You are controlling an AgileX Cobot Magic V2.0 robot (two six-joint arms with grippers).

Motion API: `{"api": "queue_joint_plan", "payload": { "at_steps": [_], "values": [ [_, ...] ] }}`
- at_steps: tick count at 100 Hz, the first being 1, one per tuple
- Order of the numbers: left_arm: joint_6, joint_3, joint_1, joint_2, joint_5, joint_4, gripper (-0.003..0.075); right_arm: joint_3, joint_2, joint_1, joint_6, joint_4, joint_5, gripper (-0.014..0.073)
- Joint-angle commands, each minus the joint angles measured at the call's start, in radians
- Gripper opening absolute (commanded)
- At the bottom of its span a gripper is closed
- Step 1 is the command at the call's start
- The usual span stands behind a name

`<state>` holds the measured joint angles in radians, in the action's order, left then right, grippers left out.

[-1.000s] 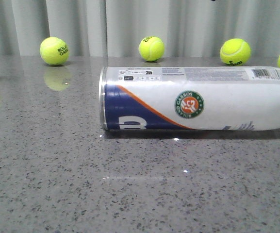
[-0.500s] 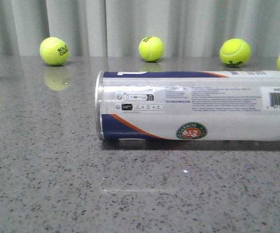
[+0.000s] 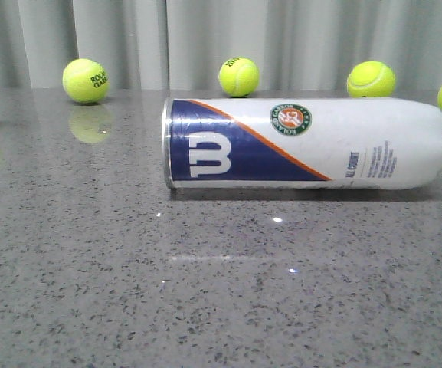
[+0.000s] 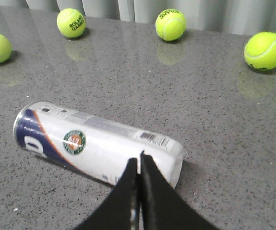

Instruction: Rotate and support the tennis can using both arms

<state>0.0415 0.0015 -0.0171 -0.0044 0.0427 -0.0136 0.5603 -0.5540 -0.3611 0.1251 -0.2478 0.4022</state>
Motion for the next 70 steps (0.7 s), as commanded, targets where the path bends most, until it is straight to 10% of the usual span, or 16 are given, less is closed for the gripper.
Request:
{"api": "queue_joint_plan", "payload": {
  "at_steps": [1,70],
  "values": [
    [-0.011,0.036,-0.008,-0.027,-0.119,-0.001,-0.0019,-0.035,0.094,0.004,0.001,-0.014,-0.09,-0.0061],
    [-0.011,-0.468,-0.008,0.295,0.499,0.027,-0.0019,-0.11,0.296,0.004,0.001,-0.014,0.023,-0.0061]
  ]
}}
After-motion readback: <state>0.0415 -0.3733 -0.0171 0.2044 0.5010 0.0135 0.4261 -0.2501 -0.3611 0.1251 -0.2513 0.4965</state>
